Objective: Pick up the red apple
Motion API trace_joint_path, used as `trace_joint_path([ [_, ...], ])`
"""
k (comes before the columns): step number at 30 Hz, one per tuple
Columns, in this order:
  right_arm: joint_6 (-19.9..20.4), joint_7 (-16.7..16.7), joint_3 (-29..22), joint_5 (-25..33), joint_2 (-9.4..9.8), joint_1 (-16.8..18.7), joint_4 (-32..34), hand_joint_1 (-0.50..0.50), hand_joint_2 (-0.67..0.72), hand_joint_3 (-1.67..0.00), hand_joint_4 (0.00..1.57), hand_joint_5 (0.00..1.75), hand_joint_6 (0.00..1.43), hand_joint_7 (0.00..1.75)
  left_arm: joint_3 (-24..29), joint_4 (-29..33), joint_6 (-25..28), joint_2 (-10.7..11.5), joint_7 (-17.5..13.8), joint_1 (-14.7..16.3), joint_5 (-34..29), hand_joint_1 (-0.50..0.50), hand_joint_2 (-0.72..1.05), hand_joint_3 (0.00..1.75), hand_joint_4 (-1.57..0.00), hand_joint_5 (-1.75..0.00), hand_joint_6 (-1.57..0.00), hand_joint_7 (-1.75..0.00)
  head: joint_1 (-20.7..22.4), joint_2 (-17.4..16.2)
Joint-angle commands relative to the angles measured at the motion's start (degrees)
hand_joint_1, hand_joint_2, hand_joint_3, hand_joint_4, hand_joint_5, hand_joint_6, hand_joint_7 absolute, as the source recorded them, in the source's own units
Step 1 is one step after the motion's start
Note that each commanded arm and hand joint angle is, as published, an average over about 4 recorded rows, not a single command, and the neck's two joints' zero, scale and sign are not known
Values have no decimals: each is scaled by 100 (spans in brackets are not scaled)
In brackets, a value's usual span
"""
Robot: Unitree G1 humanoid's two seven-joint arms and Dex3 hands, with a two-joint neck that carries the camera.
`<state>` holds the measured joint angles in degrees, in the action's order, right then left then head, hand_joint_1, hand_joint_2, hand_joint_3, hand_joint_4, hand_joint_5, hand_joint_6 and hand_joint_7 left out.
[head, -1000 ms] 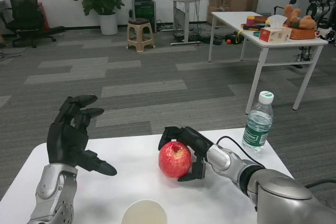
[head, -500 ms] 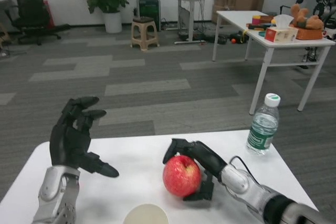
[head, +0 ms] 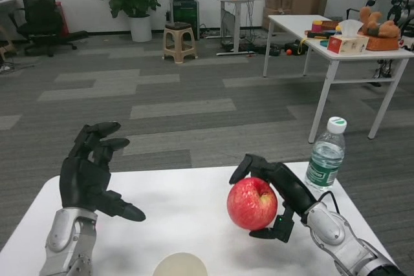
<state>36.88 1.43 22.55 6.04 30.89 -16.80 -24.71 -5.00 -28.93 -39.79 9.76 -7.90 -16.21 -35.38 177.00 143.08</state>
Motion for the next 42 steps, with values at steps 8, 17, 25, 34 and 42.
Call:
trace_joint_path([
  [8,-40,-36,-631,-112,-76,-267,324,-25,-48,-151,88,165,111,168,-83,-12,-9,46,-63,6,-31,-48,-37,9,0,-154,-42,-105,-188,436],
  [17,-40,-38,-721,-112,-413,-478,225,-25,-48,-151,88,165,111,168,-326,-16,-11,48,-120,118,-158,-48,-37,9,0,-154,-43,-105,-266,793],
  [25,-21,-27,-862,-110,-498,-687,38,-25,-48,-151,91,165,111,168,-487,-32,-11,50,-140,127,-233,-48,-37,9,0,-154,-43,-105,-421,776],
  [34,8,2,-928,-94,-606,-878,-311,-25,-48,-151,94,165,111,166,-524,-47,-11,61,-142,127,-263,-48,-37,4,0,-154,-42,-105,-464,704],
  [42,26,55,-998,-94,-641,-988,-504,-25,-48,-151,94,165,111,168,-533,-78,-11,57,-142,105,-263,-48,-37,4,0,-154,-42,-105,-381,510],
])
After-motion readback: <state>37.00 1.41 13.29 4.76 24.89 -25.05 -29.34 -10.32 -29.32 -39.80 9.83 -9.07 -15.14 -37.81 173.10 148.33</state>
